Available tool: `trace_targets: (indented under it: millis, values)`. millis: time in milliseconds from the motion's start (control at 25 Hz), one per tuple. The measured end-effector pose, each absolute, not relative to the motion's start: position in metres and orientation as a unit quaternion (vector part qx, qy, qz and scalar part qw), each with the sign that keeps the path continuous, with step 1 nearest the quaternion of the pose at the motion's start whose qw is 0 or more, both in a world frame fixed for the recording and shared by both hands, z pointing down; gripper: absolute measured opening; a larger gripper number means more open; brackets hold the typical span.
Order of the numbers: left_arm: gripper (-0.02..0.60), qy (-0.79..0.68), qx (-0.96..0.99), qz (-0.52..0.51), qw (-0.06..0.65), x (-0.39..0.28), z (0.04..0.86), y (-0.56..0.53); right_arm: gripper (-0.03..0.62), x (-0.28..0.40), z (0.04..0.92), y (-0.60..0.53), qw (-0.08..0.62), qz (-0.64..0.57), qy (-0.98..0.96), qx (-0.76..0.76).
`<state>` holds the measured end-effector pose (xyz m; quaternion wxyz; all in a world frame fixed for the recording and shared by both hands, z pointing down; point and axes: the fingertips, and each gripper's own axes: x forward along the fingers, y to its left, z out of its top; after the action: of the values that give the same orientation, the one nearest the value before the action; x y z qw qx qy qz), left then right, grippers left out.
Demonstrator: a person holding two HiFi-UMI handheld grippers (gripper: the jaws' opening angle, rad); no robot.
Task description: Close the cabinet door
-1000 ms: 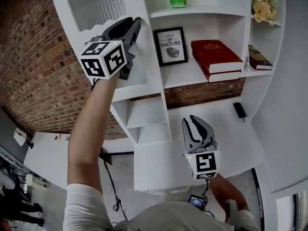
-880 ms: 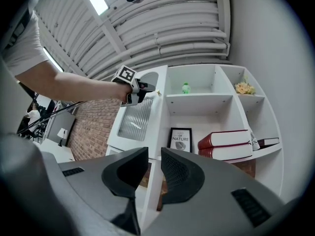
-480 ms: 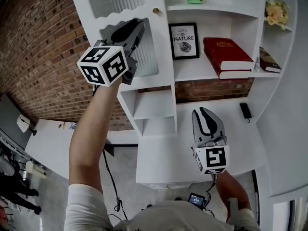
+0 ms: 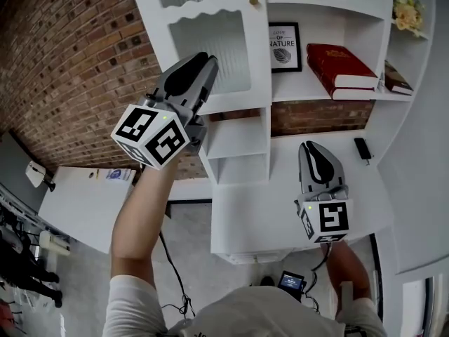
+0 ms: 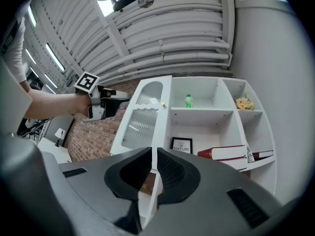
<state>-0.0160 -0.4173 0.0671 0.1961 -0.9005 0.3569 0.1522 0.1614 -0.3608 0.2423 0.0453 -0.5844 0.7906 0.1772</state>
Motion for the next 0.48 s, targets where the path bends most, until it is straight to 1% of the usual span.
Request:
trace_targets:
  millis: [480]
  values:
    - [0.077, 0.352, -0.910, 0.151, 0.157, -0.075, 0.120, -0.350, 0.049, 0.111, 0.251, -0.307, 0.024, 0.172, 0.783, -0.597]
